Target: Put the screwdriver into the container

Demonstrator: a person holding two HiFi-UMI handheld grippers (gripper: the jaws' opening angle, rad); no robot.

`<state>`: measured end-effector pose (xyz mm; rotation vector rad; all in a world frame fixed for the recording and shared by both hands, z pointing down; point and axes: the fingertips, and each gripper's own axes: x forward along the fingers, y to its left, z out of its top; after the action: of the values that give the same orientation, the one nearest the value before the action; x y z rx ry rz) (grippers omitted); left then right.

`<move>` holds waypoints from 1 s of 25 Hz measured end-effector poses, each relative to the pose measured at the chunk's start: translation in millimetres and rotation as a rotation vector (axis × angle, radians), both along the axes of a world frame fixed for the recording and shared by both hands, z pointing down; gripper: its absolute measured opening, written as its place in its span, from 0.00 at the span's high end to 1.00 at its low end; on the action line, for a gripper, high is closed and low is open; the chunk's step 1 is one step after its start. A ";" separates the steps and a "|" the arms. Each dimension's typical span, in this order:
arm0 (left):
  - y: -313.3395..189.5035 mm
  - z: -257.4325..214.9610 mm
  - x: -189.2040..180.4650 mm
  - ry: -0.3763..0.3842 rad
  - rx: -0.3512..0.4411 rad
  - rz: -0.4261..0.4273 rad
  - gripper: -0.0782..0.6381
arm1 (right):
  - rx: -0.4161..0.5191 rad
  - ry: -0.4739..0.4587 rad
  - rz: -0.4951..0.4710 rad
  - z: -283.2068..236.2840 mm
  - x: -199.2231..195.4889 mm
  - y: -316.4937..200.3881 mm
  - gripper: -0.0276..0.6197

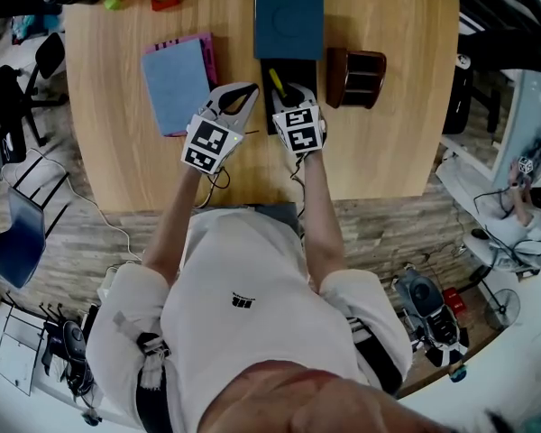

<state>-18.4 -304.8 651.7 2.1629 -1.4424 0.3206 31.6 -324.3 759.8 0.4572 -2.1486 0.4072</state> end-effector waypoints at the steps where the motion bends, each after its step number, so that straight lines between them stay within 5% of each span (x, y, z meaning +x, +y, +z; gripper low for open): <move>1: 1.0 -2.1 0.1 -0.003 0.004 0.001 0.89 | 0.006 0.001 -0.003 -0.6 0.0 0.4 0.83; 25: 59.9 -81.2 3.8 -0.047 0.141 0.045 0.89 | 0.213 -0.180 0.102 -129.0 20.5 58.1 0.81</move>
<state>-14.6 -244.9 570.5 2.3173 -1.4842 0.2957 52.0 -266.2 630.8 0.6741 -2.3622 0.2859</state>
